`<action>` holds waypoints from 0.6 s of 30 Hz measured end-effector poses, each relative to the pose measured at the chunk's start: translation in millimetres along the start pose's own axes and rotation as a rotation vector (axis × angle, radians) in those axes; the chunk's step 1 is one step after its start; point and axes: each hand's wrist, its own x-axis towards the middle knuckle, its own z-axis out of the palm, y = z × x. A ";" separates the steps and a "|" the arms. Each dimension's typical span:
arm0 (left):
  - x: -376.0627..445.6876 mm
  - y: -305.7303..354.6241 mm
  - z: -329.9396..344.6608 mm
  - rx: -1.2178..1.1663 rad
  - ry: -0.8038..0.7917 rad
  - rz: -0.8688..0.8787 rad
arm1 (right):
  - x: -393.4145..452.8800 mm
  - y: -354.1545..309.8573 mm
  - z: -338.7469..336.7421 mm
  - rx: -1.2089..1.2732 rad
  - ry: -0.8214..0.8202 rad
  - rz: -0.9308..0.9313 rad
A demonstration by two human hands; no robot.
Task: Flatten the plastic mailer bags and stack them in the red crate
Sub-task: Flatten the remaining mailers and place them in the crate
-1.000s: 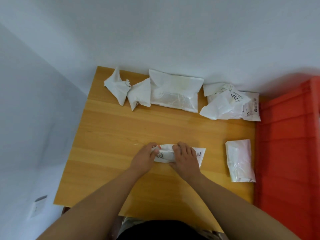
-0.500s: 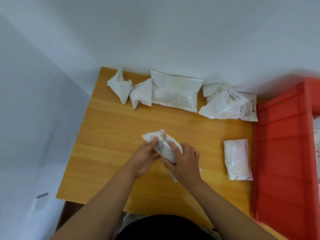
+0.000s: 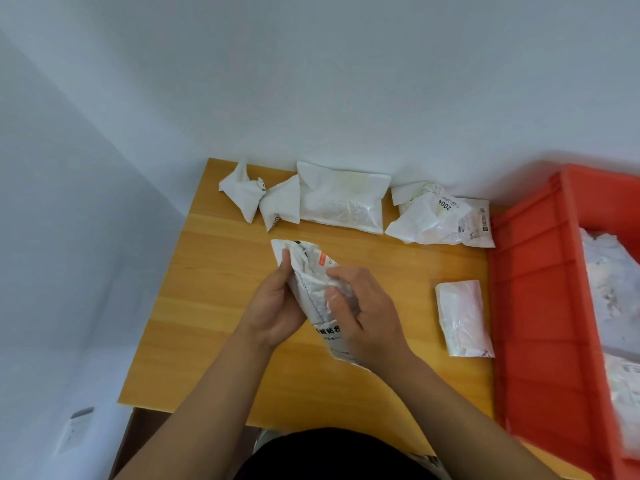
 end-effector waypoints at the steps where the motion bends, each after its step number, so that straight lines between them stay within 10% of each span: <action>1: -2.2 0.6 5.6 0.017 0.003 0.015 | -0.6 -2.4 -1.6 -0.009 0.025 -0.013; 18: -30.3 4.2 66.1 0.560 0.098 0.397 | 23.5 -37.8 -46.3 -0.022 0.006 0.061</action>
